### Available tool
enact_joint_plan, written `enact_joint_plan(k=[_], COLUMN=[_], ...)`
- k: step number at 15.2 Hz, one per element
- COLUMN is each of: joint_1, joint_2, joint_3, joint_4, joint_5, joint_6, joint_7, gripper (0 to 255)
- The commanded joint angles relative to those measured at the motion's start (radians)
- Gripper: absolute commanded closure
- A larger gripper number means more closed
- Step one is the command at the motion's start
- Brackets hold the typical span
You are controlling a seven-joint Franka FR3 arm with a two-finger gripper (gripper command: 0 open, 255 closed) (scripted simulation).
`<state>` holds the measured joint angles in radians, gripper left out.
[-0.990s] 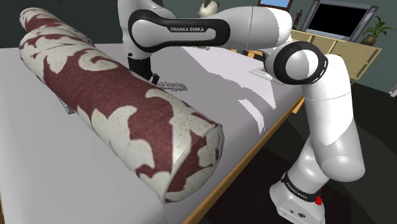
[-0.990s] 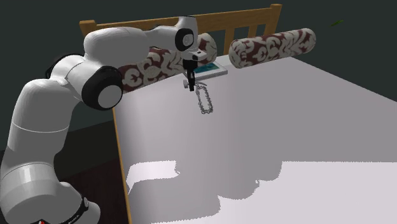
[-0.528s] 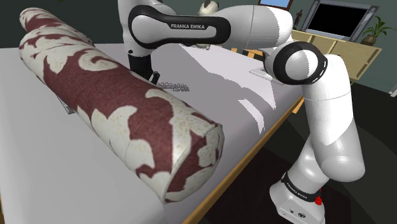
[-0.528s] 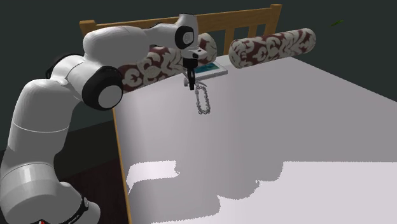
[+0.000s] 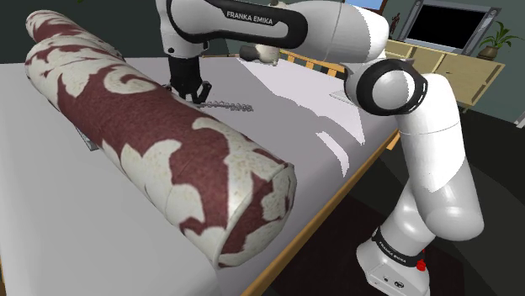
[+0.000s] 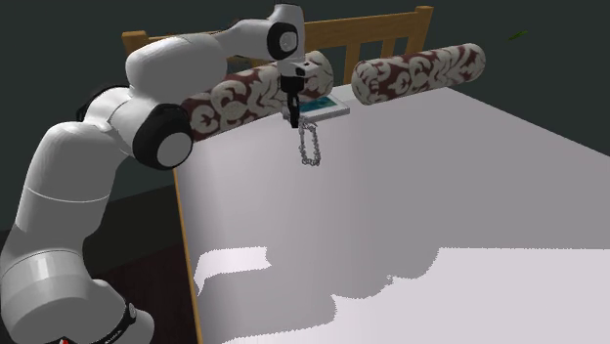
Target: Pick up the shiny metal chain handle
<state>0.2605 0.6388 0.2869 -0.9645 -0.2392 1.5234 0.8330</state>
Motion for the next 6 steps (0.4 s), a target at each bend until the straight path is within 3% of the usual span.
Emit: enact_joint_plan(k=[1, 4, 6], joint_1=[0.009, 0.025, 0.026], joint_2=[0.014, 0.046, 0.048], joint_3=[-0.002, -0.005, -0.006], joint_4=[0.055, 0.151, 0.156], joint_5=[-0.003, -0.009, -0.009], joint_6=[-0.04, -0.103, -0.106], joint_7=[-0.005, -0.013, -0.013], gripper=[255, 255, 255])
